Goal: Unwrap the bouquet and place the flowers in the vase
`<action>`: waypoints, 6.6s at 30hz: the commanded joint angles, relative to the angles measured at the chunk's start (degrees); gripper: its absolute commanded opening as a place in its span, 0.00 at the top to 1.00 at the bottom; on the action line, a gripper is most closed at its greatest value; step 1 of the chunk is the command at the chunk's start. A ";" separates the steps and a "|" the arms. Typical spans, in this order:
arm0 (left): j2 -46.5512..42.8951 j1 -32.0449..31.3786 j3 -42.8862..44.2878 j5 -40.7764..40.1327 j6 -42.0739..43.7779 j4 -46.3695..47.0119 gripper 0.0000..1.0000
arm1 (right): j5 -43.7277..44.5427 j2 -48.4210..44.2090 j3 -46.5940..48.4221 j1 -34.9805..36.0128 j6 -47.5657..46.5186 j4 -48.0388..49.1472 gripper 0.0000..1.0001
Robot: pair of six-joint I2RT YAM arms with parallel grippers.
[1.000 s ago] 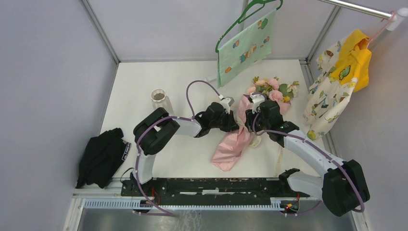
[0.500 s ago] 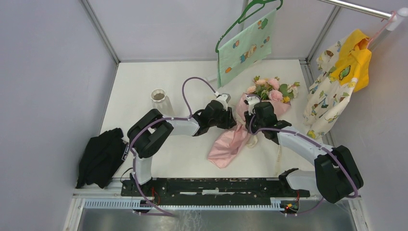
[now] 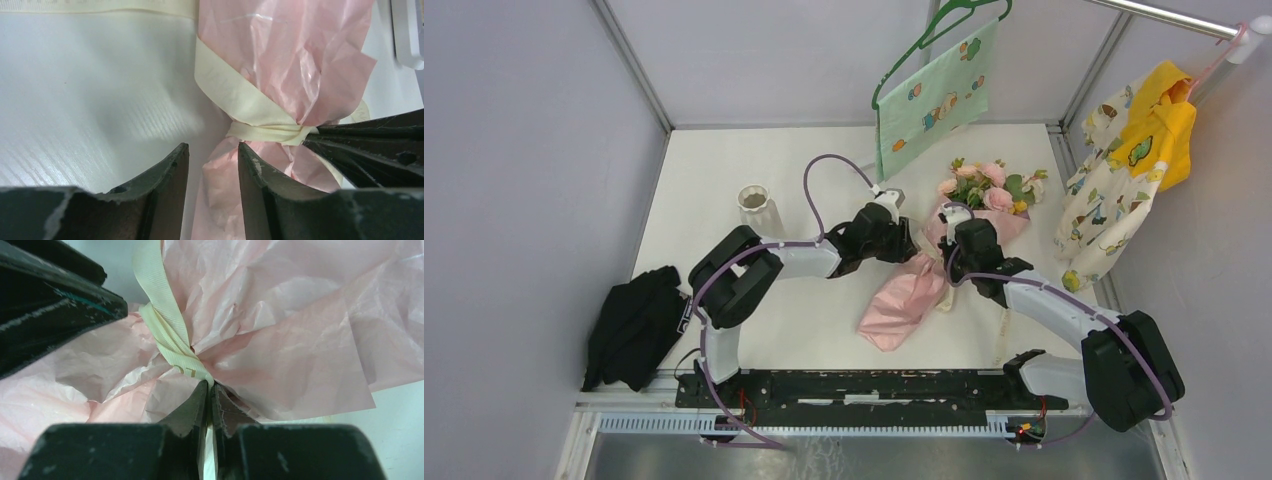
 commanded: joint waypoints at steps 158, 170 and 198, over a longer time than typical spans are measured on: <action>-16.89 -0.39 0.37 1.20 4.25 -7.14 0.77 | 43.46 -31.86 59.02 2.91 -4.11 -20.77 0.99; -22.80 -4.21 3.00 3.57 6.15 -10.23 0.74 | 48.28 -38.11 62.32 2.56 -7.88 -14.66 1.00; -9.88 -17.67 19.51 2.24 10.09 -25.27 0.73 | 29.72 -23.18 47.01 0.22 -0.74 -23.03 0.95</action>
